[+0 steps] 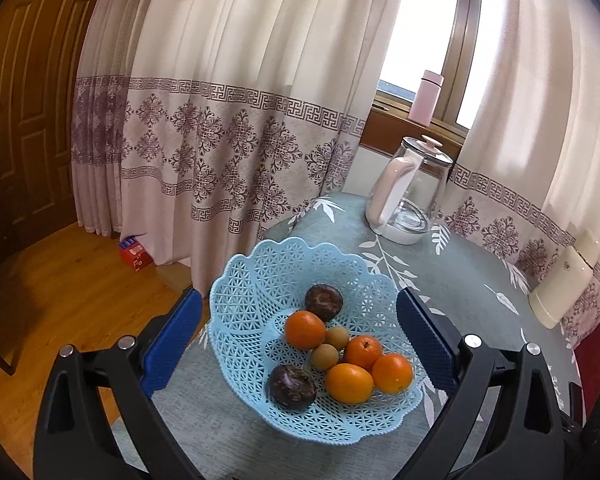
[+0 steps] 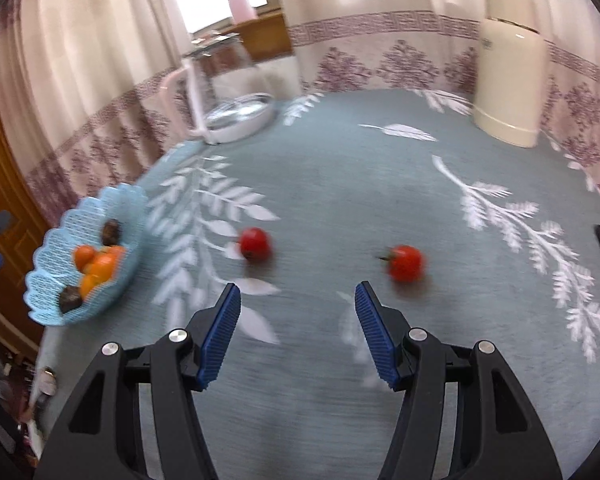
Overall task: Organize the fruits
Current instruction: 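Move the right gripper to the red cherry tomato and close on it, then move the left gripper to the other cherry tomato and close on it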
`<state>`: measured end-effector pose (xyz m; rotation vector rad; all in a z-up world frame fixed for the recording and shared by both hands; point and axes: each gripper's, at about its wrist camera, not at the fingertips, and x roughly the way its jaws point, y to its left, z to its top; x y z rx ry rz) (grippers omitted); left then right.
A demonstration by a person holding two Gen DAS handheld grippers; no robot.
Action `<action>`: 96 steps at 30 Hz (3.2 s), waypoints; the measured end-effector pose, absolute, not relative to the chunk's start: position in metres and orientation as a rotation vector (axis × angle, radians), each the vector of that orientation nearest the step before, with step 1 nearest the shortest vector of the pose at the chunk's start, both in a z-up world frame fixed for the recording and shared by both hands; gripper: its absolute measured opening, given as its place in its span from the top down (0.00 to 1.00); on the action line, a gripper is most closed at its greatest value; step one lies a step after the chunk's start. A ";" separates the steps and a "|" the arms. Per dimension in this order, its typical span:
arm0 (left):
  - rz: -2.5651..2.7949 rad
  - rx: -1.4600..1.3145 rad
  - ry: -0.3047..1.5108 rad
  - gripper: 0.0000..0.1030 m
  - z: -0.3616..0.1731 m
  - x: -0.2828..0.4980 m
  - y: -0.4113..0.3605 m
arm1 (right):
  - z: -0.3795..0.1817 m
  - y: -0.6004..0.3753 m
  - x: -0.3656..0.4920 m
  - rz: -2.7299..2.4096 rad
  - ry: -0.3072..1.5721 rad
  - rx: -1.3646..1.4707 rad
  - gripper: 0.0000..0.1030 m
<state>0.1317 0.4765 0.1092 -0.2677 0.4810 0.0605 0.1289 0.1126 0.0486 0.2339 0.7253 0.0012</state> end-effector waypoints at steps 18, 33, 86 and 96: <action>0.005 -0.200 0.515 0.04 0.100 0.138 0.444 | 0.032 0.069 0.156 -0.138 0.765 0.209 0.43; -0.004 -0.166 0.527 0.04 0.094 0.141 0.431 | 0.020 0.068 0.180 -0.137 0.829 0.186 0.65; -0.347 0.054 0.847 0.56 0.015 0.234 0.227 | 0.016 0.038 0.123 -0.025 0.767 0.344 0.66; -0.358 0.022 0.851 0.72 0.012 0.236 0.230 | 0.016 0.039 0.123 -0.024 0.767 0.343 0.66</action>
